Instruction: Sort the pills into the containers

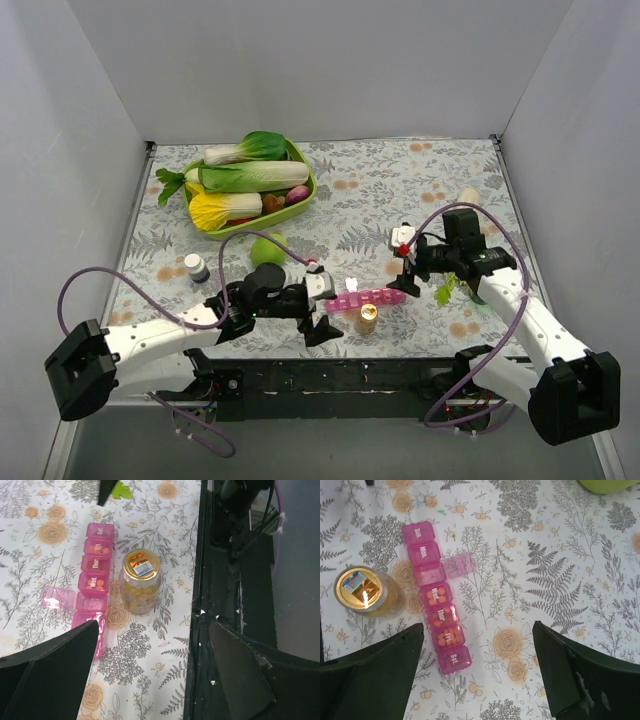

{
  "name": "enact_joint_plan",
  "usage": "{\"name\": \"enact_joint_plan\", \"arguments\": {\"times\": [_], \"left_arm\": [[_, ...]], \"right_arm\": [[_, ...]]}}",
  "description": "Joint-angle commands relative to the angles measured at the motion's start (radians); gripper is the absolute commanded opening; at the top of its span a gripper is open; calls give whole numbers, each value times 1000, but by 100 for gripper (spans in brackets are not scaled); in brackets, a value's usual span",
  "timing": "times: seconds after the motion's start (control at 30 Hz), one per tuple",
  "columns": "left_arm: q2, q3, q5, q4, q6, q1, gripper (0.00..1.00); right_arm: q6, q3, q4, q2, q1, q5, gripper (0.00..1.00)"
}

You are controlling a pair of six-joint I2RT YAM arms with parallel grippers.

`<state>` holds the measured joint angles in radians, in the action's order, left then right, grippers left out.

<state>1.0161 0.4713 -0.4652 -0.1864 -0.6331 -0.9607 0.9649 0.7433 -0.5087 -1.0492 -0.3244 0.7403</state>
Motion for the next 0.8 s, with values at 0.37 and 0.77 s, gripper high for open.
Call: {"name": "enact_joint_plan", "arguments": {"times": [0.37, 0.77], "left_arm": [[395, 253, -59, -39, 314, -58, 92], [519, 329, -84, -47, 263, -88, 74]], "right_arm": [[21, -71, 45, -46, 111, 349, 91], [21, -76, 38, -57, 127, 378, 91]]}}
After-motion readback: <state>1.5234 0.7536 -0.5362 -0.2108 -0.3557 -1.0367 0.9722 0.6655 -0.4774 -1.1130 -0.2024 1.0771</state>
